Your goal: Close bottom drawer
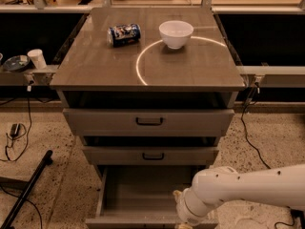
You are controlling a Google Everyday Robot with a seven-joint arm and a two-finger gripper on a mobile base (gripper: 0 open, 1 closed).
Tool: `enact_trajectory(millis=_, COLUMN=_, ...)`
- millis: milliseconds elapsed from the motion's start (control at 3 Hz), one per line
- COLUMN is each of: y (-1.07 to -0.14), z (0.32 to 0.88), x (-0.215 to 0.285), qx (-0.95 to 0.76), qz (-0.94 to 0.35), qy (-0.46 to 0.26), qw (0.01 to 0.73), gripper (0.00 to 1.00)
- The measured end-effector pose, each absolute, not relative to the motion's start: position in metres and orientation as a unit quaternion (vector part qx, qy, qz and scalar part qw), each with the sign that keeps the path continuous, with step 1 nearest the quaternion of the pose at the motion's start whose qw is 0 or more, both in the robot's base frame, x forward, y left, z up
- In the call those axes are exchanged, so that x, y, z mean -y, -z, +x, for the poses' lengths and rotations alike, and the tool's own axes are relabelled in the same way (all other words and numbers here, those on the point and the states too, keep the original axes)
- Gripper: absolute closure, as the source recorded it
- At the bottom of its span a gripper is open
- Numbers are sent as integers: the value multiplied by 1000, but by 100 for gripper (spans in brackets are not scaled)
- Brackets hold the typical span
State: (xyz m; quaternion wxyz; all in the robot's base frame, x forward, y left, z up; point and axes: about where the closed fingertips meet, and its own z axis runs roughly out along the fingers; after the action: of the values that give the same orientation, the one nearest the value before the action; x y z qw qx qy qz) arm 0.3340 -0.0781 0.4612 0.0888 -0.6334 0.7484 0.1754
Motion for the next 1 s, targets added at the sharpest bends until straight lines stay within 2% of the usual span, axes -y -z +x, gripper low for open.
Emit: enact_trajectory(millis=1000, y=-407, z=323, x=66, qx=-746, qz=-634, qy=-191, qw=74, gripper=0)
